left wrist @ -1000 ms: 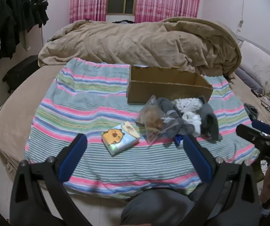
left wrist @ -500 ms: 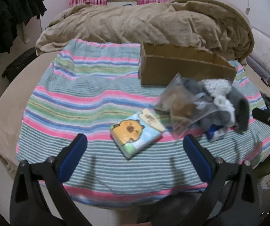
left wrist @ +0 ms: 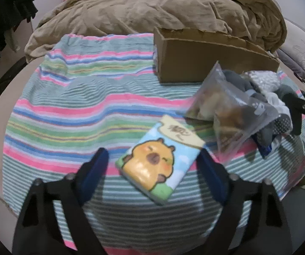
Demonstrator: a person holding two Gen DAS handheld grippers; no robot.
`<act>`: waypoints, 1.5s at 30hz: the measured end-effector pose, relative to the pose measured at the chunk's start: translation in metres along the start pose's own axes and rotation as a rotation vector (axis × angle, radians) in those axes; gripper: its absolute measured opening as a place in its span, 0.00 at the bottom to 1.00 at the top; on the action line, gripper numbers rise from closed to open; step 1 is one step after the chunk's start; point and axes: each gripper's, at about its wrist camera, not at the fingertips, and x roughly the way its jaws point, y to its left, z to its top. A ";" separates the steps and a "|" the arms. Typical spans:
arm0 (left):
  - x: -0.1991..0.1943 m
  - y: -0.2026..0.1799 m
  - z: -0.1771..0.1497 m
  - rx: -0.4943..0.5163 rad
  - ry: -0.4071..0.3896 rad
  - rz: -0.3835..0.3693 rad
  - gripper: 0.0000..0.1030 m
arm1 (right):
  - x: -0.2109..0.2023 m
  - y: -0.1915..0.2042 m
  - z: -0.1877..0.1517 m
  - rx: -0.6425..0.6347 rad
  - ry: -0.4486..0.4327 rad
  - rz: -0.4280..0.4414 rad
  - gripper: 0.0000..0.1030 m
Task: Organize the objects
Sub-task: 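Grasp the capybara tissue pack with the left tool while the right tool grasps the grey glove, then drop the tissue pack and grey glove into the cardboard box with both tools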
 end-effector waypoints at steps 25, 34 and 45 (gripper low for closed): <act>-0.064 -0.007 0.039 -0.022 -0.066 -0.019 0.46 | -0.049 -0.001 0.033 0.036 -0.050 0.092 0.26; -0.083 -0.033 0.088 0.050 -0.131 -0.045 0.46 | -0.075 0.003 0.068 0.021 -0.104 0.087 0.26; -0.053 -0.056 0.162 0.006 -0.173 -0.173 0.46 | -0.064 0.012 0.112 -0.001 -0.147 0.061 0.26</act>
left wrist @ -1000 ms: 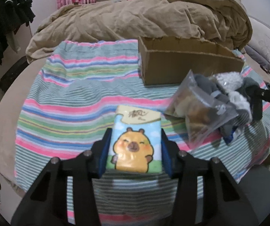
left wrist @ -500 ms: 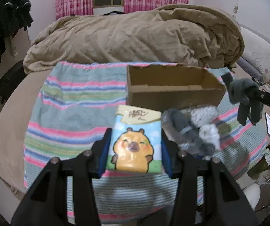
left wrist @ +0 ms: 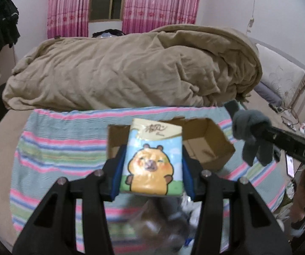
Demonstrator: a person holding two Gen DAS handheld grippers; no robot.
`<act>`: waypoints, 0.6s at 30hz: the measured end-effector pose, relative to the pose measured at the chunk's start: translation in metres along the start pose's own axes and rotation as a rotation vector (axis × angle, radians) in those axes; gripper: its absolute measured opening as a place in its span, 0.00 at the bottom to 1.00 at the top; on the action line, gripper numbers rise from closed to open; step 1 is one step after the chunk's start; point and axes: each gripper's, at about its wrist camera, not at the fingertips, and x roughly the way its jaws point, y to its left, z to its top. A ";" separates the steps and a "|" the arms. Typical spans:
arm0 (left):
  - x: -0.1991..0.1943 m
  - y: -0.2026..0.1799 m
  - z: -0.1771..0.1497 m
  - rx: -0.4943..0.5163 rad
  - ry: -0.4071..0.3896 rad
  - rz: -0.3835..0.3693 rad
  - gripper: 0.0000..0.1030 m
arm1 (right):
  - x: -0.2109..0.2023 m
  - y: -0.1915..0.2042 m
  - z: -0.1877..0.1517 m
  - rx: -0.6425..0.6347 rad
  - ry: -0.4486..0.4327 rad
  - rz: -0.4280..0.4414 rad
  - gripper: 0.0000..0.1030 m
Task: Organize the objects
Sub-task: 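Drop the tissue pack and grey glove into the cardboard box with both tools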
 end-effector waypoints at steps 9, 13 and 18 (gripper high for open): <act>0.070 0.007 0.016 -0.058 0.054 -0.026 0.46 | 0.044 -0.013 0.014 0.003 0.029 -0.020 0.26; 0.094 0.012 0.013 -0.077 0.085 -0.038 0.47 | 0.071 -0.022 0.007 0.020 0.071 -0.021 0.27; 0.113 0.013 0.005 -0.082 0.129 -0.052 0.47 | 0.097 -0.027 -0.007 0.035 0.125 -0.023 0.27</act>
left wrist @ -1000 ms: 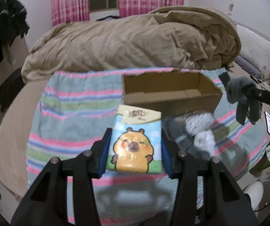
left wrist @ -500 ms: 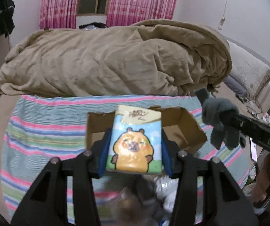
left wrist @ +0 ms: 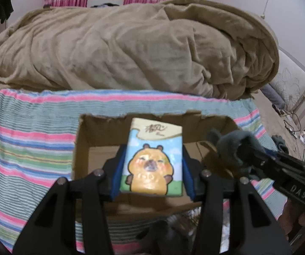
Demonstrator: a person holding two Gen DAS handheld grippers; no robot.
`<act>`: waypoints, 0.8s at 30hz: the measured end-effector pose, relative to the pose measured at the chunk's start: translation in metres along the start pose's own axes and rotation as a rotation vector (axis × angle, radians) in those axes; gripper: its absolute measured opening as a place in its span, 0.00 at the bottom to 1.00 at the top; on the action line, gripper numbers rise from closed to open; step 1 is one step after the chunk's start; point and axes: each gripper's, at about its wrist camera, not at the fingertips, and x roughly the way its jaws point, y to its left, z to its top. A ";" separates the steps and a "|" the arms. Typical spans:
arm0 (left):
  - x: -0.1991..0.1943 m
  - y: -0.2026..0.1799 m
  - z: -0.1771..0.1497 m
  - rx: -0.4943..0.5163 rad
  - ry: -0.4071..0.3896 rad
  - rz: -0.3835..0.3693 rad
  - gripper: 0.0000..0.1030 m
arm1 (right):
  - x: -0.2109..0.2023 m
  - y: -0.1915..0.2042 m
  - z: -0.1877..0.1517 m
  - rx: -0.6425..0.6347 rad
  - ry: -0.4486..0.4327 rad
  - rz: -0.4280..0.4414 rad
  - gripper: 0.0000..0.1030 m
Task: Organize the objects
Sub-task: 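Drop the tissue pack and grey glove into the cardboard box with both tools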
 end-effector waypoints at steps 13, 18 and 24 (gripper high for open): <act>-0.009 -0.002 0.003 0.008 0.038 -0.017 0.66 | 0.002 -0.003 -0.010 0.020 0.053 -0.030 0.52; -0.049 -0.001 0.001 0.001 -0.009 -0.018 0.70 | -0.021 0.006 -0.013 0.005 0.028 -0.061 0.55; -0.101 -0.002 -0.006 0.006 -0.075 -0.001 0.73 | -0.054 0.023 -0.019 -0.032 0.001 -0.064 0.57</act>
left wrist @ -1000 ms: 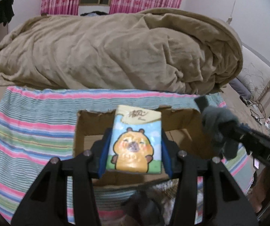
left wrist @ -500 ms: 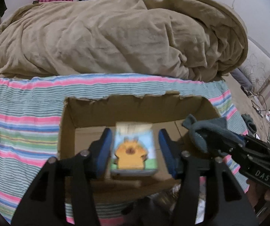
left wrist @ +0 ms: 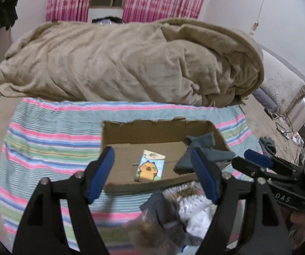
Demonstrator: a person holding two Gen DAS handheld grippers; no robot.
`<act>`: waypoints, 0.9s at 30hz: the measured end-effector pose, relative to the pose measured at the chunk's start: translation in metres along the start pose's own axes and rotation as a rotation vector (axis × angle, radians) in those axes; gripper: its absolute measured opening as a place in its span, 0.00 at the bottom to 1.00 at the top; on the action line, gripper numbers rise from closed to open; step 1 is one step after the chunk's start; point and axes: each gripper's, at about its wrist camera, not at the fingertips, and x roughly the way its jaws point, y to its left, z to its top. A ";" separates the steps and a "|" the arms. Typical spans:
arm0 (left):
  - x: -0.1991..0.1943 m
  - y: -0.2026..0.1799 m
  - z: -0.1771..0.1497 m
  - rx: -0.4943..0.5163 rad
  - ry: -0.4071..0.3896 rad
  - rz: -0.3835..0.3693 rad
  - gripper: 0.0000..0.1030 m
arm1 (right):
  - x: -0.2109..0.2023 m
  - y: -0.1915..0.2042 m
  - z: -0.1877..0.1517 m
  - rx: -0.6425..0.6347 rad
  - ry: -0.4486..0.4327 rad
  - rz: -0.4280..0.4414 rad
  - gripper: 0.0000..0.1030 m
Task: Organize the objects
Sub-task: 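Drop the tissue pack and grey glove into the cardboard box with both tools, then grasp the clear snack bag with the left tool while the right tool grasps the white socks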
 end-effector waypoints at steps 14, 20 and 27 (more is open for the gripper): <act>-0.068 0.022 -0.048 -0.079 -0.004 0.050 0.76 | -0.054 0.027 -0.027 -0.043 -0.005 0.029 0.63; -0.064 0.026 -0.075 -0.108 0.026 0.070 0.76 | -0.053 0.036 -0.044 -0.063 0.024 0.039 0.63; -0.044 0.024 -0.097 -0.135 0.080 0.081 0.82 | -0.035 0.033 -0.059 -0.054 0.068 0.055 0.63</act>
